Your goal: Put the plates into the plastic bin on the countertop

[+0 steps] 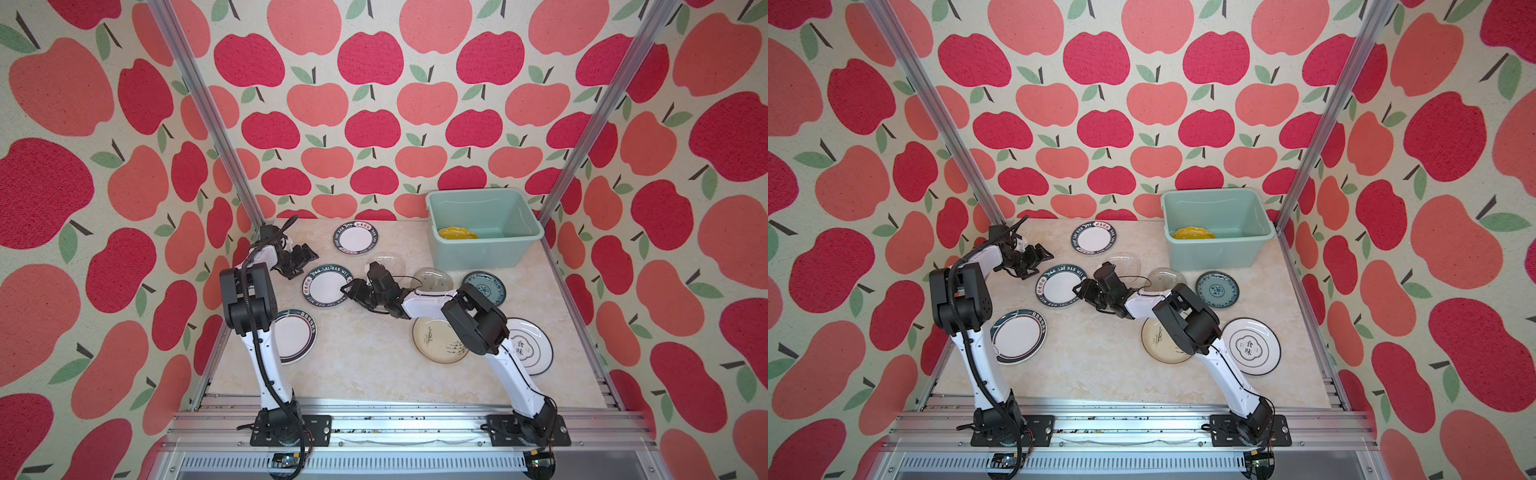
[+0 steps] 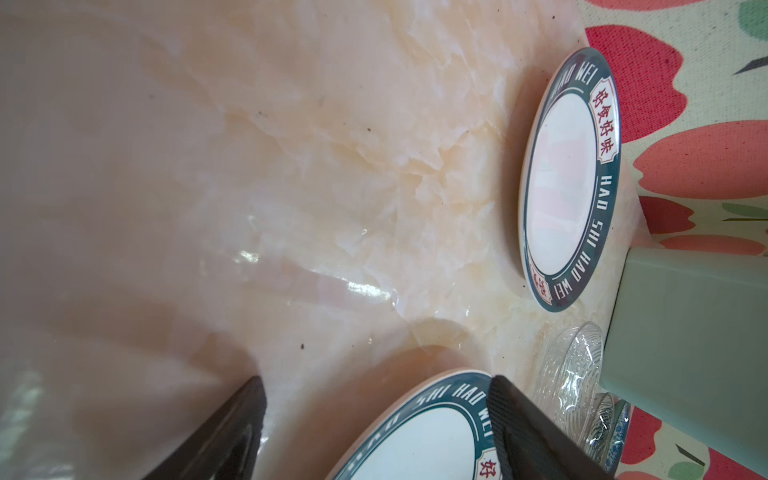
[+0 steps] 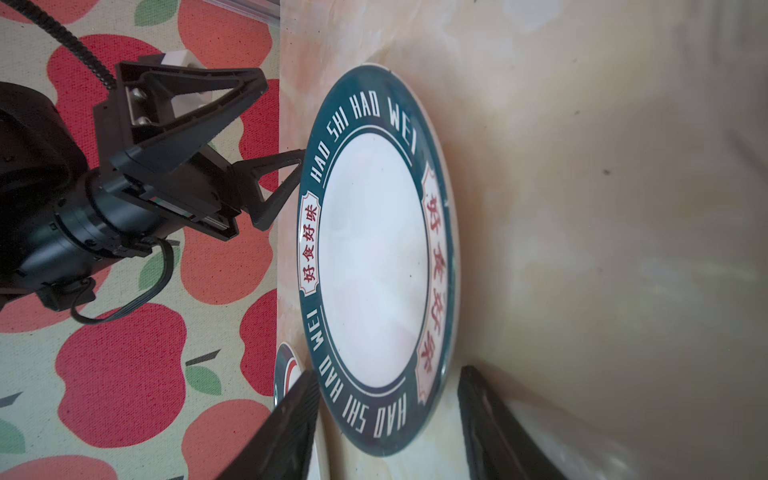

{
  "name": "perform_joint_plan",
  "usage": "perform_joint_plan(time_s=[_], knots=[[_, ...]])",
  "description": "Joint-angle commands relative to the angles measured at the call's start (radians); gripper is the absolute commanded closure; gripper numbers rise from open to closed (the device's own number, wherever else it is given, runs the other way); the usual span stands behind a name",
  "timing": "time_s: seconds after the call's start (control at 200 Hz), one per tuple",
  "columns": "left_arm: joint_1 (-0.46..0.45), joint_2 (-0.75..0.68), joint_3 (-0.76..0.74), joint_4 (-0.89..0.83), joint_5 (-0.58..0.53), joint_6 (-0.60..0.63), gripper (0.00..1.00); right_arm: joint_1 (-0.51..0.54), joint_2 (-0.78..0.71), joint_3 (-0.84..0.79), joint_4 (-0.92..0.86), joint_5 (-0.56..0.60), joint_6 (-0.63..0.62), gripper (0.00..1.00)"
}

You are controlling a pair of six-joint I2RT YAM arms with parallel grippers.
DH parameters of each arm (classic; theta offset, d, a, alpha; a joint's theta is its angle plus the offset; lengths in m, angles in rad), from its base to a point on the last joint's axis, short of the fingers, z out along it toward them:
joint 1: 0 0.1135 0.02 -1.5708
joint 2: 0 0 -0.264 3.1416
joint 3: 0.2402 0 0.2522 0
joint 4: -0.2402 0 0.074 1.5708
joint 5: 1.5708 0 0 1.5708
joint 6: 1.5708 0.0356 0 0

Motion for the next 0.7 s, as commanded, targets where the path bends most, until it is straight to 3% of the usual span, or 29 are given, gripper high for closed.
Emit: perform_joint_plan(time_s=[0.0,0.385,0.695], knots=[[0.005,0.034,0.006,0.004,0.055,0.0,0.18,-0.008,0.039,0.027,-0.017,-0.009,0.015,0.45],[-0.004,-0.022,-0.094,0.023,0.089,-0.014,0.29,-0.013,0.081,0.102,-0.056,-0.016,0.005,0.58],[-0.008,-0.082,-0.174,0.037,0.102,-0.034,0.31,-0.014,0.079,0.124,-0.087,-0.017,-0.01,0.81]])
